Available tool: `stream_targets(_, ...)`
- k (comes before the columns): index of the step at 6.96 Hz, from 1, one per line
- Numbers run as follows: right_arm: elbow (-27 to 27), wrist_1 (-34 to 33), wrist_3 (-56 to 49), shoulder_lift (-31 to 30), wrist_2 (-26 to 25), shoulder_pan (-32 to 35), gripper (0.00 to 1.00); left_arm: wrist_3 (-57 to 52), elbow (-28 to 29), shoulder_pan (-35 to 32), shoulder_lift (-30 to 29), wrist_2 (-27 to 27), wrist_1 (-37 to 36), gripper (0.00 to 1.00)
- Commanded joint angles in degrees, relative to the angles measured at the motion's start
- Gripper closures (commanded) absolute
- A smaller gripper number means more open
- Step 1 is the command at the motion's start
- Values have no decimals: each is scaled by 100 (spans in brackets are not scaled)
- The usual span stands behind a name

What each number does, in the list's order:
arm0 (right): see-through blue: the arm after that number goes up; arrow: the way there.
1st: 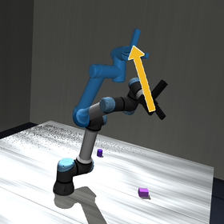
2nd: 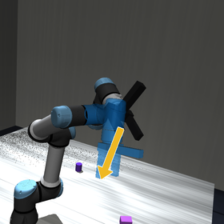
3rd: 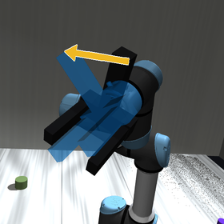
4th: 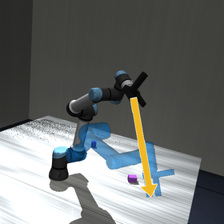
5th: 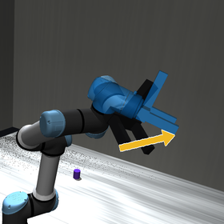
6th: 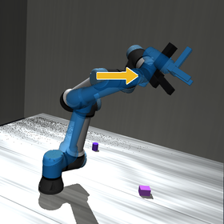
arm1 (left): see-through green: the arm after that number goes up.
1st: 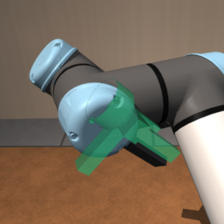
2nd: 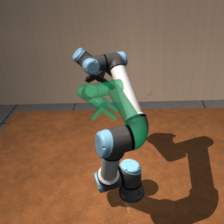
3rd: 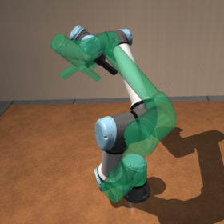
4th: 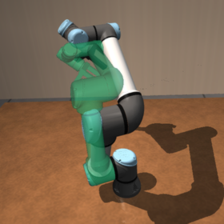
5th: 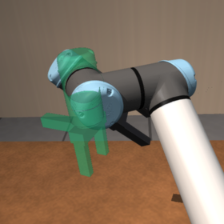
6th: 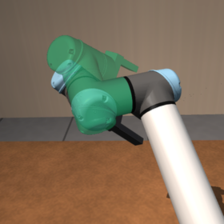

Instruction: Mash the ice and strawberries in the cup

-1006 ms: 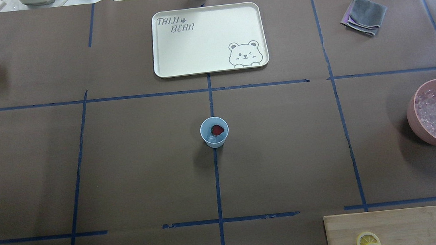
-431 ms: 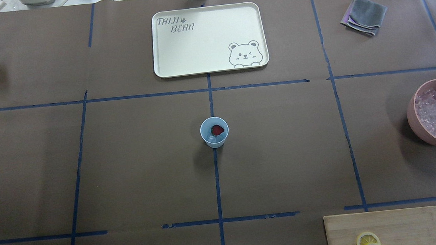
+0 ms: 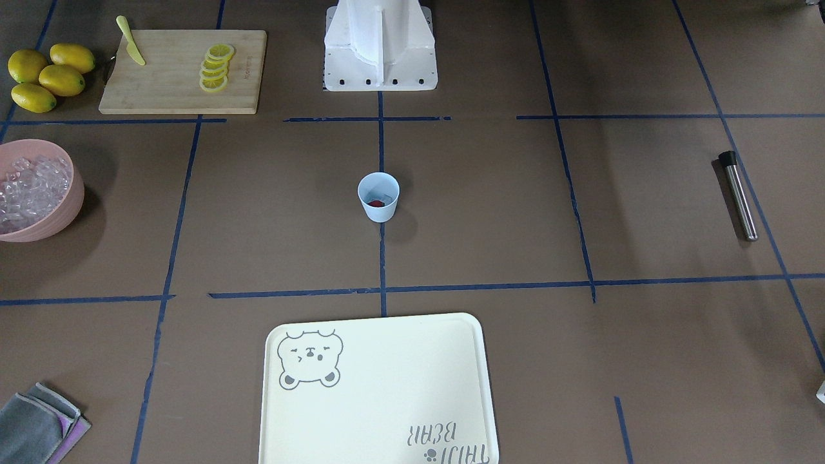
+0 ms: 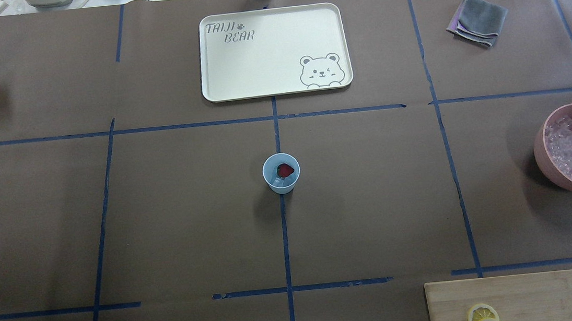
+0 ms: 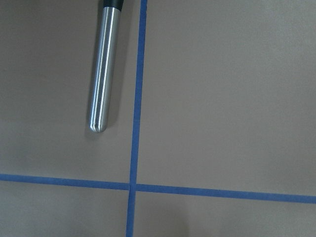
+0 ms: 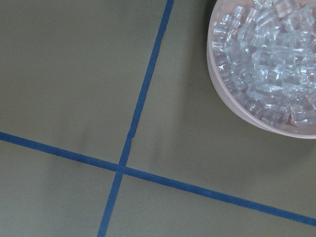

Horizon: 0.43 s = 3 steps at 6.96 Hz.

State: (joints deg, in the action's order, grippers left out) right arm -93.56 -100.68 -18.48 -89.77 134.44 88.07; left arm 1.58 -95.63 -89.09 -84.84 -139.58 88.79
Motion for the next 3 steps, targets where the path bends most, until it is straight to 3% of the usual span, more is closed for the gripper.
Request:
stream_targets(1, -13, 22, 3, 12, 12, 52, 0, 0, -227, 6, -15, 10, -29, 0)
stream_targets(3, -13, 22, -15, 12, 30, 96, 0, 0, -237, 14, 2, -8, 6, 0)
